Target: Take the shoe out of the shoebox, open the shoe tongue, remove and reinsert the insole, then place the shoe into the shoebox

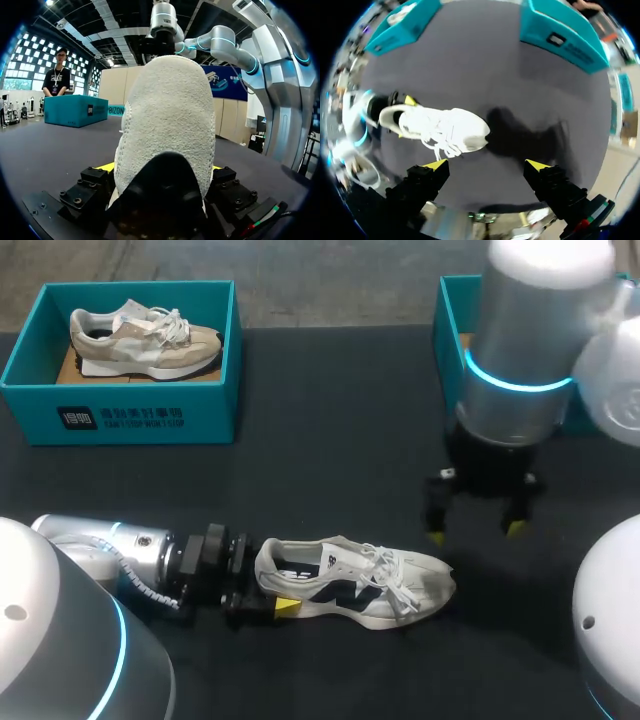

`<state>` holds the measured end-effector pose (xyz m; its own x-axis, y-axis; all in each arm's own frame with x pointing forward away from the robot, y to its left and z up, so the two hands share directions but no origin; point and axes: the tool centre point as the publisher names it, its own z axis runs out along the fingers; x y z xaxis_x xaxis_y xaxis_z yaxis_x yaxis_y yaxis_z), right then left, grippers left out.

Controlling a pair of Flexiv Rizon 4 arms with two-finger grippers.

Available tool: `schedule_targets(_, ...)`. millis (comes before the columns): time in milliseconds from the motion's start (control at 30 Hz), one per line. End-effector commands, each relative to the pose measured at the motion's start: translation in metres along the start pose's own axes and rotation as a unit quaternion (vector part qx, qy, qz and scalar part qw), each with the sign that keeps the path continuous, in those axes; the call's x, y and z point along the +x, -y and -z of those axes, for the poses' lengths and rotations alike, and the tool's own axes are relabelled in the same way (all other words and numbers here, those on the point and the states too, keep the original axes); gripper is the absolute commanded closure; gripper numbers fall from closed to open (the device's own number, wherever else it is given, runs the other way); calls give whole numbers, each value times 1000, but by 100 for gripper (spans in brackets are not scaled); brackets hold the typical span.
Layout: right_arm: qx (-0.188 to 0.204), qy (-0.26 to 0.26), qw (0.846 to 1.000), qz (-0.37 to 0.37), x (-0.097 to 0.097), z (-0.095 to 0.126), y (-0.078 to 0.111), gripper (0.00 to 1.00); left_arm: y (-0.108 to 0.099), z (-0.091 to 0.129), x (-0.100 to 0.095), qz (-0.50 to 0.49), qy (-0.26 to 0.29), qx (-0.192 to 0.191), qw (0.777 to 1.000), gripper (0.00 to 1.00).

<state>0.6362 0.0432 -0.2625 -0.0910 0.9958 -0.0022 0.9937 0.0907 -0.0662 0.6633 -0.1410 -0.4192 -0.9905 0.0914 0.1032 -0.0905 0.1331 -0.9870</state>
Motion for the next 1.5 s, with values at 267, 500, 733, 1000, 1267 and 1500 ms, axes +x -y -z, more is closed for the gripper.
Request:
schedule_targets(267,48,23,990,-132,20,-12,-9,0,1,-1,1,0,0,-2,1000,100)
schedule_targets(500,39,46,989,-136,25,-10,-12,0,1,-1,1,0,0,-2,1000,100)
schedule_targets(733,17,88,988,-126,52,-11,-10,0,1,-1,1,0,0,-2,1000,100)
schedule_targets(1000,12,123,984,-126,81,-14,-7,0,1,-1,1,0,0,-2,1000,100)
schedule_targets(1267,14,112,984,-137,85,-17,-6,0,1,-1,1,0,0,-2,1000,100)
schedule_targets(1500,11,137,980,-143,99,-16,-7,0,1,-1,1,0,0,-2,1000,100)
